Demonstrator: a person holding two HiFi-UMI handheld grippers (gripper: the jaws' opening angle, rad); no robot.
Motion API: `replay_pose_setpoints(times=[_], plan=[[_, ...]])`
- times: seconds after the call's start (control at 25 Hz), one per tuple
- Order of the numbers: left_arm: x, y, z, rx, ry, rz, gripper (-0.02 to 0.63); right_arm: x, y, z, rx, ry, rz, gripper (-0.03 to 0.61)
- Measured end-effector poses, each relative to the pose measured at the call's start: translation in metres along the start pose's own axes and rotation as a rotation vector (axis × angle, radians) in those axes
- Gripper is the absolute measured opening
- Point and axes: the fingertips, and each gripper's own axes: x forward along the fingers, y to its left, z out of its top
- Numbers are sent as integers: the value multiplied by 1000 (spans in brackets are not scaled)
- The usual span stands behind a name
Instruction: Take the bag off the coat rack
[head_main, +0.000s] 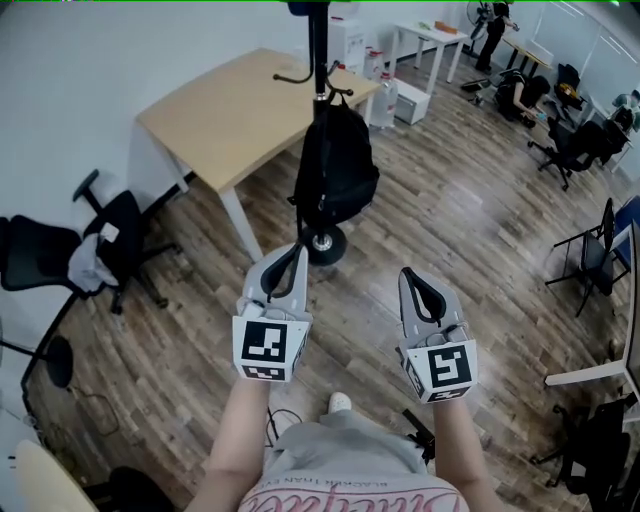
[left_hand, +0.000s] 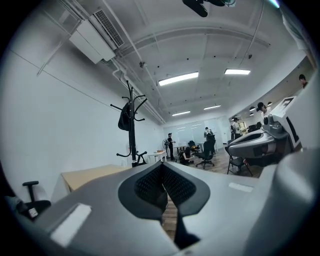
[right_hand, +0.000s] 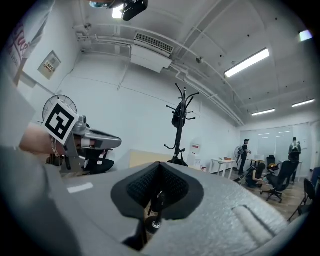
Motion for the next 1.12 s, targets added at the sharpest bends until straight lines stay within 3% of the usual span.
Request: replay_pose_setpoints(times=[0.6, 1.12], plan=[[77, 20, -11, 21, 24, 15, 15, 65, -48, -18, 8, 12, 2, 3], [203, 89, -21, 19, 21, 7, 15, 200, -97, -13, -22, 16, -3, 3]])
